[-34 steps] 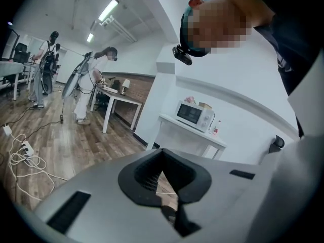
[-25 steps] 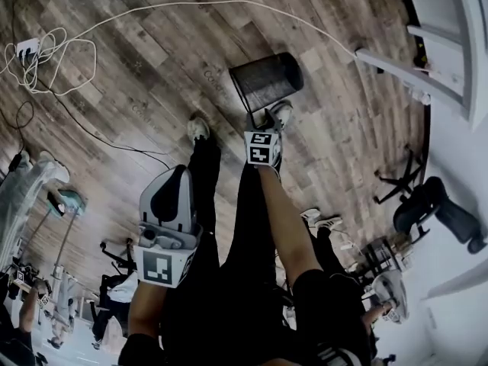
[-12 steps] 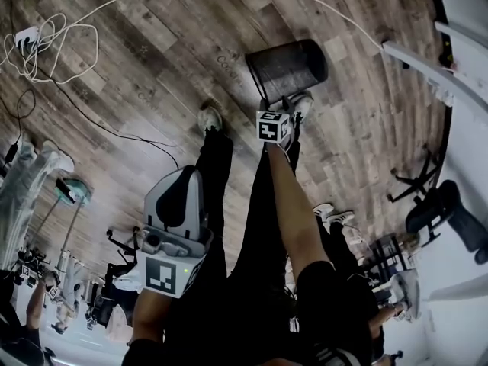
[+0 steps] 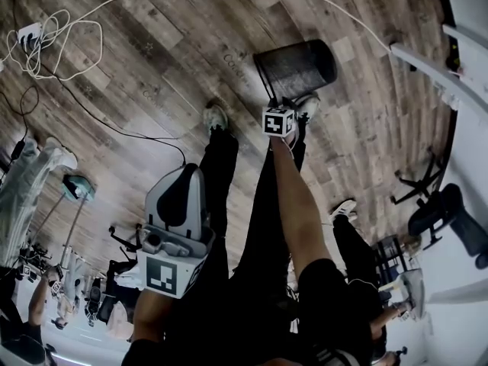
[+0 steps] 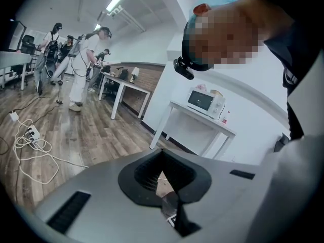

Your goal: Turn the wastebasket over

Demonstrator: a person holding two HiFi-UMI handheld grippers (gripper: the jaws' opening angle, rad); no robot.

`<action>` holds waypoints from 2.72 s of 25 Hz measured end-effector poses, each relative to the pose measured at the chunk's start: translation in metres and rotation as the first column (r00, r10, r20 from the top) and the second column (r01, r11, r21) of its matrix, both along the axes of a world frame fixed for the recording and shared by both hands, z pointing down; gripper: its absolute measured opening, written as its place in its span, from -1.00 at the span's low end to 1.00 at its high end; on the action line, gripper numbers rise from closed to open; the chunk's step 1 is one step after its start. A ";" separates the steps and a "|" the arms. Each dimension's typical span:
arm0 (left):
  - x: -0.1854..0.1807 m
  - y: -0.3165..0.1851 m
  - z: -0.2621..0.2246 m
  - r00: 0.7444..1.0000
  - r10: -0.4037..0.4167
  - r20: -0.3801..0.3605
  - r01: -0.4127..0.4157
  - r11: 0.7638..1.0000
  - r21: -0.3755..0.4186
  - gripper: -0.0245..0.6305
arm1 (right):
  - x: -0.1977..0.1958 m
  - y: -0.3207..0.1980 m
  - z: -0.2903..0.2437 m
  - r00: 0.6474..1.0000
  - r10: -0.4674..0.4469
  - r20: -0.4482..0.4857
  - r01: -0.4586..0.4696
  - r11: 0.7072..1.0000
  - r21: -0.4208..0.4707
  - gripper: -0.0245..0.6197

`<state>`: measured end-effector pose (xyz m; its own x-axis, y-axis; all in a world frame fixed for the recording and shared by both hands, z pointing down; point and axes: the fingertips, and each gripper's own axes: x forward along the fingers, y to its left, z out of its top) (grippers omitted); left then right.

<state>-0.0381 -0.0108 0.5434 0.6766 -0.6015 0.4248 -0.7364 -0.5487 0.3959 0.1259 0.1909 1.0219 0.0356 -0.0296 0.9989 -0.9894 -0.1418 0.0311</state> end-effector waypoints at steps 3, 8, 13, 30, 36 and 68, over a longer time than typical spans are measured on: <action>0.000 0.000 0.000 1.000 -0.003 -0.001 0.003 1.000 -0.002 -0.82 | 0.001 0.000 -0.003 1.000 -0.010 -0.026 0.010 1.000 -0.001 -0.73; 0.004 -0.001 -0.004 1.000 -0.001 -0.005 0.001 1.000 -0.003 -0.82 | 0.018 -0.015 -0.020 0.999 -0.024 -0.028 0.025 0.999 0.023 -0.75; 0.011 0.001 -0.016 0.999 -0.009 -0.047 0.009 1.000 -0.008 -0.82 | 0.050 -0.037 -0.046 1.000 0.030 -0.003 -0.030 0.996 0.079 -0.76; 0.059 0.018 0.063 0.993 0.094 0.068 -0.085 0.988 -0.128 -0.40 | 0.116 -0.058 -0.101 0.992 0.079 0.101 -0.091 0.989 0.119 -0.76; 0.060 0.033 0.198 0.980 0.153 0.130 -0.104 0.940 -0.325 -0.12 | 0.096 -0.057 -0.122 0.969 0.131 0.212 -0.157 0.981 0.111 -0.77; -0.030 0.051 0.301 0.962 0.117 0.246 0.046 0.820 -0.570 -0.63 | 0.011 -0.123 -0.271 0.850 0.000 0.528 -0.167 0.948 0.270 -0.77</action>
<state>-0.0684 0.0400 0.8446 0.5096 -0.1766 0.8421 -0.8399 -0.3143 0.4424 0.1368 0.0683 0.7505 -0.4646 -0.3450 0.8156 -0.8323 -0.1443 -0.5352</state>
